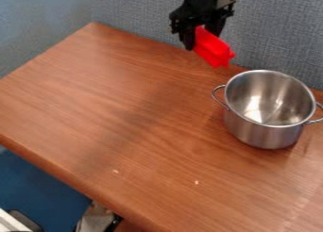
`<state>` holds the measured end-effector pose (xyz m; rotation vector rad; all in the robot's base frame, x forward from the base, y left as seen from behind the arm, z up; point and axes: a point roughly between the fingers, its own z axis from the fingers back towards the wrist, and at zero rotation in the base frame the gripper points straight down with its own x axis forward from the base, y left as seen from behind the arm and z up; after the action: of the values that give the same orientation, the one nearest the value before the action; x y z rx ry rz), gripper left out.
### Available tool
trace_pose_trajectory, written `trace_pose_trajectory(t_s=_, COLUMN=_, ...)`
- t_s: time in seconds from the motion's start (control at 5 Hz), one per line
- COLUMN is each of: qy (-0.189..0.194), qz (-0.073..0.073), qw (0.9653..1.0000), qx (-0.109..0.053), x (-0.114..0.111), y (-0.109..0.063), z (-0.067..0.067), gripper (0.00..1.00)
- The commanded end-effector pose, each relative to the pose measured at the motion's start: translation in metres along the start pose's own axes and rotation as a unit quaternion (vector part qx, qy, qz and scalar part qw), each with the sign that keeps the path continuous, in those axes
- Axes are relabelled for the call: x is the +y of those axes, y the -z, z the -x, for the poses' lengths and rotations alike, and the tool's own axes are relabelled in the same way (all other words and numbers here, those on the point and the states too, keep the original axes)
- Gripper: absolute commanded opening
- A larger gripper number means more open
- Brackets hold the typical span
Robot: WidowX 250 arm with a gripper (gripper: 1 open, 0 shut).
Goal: Move the red object from the metal pot to the table
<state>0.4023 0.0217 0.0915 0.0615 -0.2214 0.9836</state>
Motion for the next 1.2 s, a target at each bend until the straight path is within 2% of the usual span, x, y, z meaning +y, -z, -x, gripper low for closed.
trace_pose_trajectory(t_s=0.0, qy=-0.043, qz=0.011, qw=0.9987, qx=-0.024, x=0.003, y=-0.009, z=-0.019, gripper=0.00)
trace_pose_trajectory(t_s=0.4, qy=-0.076, qz=-0.019, qw=0.9966, qx=-0.025, x=0.004, y=0.008, z=-0.020, gripper=0.00)
trace_pose_trajectory(t_s=0.8, qy=-0.018, qz=-0.016, qw=0.9996, qx=-0.012, x=0.010, y=0.065, z=-0.059, gripper=0.00)
trace_pose_trajectory(t_s=1.0, qy=0.010, qz=-0.004, qw=0.9999, qx=-0.009, x=-0.001, y=0.052, z=-0.041, gripper=1.00)
